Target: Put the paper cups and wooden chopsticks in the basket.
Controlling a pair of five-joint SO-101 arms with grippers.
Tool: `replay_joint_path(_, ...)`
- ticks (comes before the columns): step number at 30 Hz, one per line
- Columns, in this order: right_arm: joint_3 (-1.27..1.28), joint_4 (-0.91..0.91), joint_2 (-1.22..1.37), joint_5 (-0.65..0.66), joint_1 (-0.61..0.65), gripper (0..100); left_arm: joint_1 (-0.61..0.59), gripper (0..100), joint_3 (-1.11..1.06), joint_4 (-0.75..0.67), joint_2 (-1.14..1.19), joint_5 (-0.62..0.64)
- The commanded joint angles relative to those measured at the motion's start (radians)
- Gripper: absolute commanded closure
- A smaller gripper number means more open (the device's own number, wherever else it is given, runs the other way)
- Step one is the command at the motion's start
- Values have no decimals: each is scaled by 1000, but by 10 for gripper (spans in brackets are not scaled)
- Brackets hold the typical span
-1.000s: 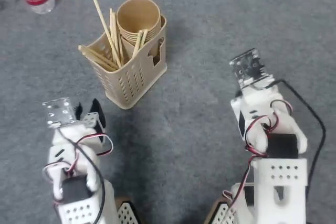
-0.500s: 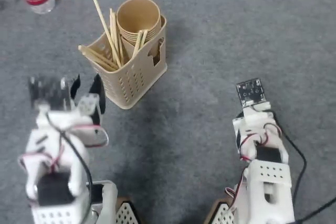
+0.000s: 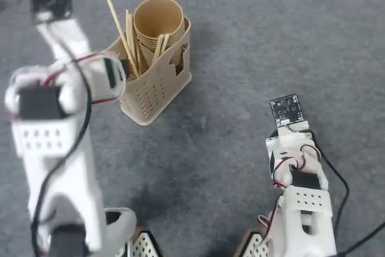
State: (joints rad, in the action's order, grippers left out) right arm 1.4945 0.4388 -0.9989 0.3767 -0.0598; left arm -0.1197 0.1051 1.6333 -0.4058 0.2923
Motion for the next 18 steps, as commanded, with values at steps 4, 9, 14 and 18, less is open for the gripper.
replay_joint_path(4,-3,-22,-22,-2,-13,983,2,787,174,121,259,161)
replay_joint_path(9,-3,-22,-22,-2,-13,983,-49,801,176,118,299,167)
replay_joint_path(14,-3,-22,-22,-2,-12,983,-68,802,157,78,310,167)
replay_joint_path(18,-2,-22,-22,-2,-12,983,-66,802,53,-35,319,167)
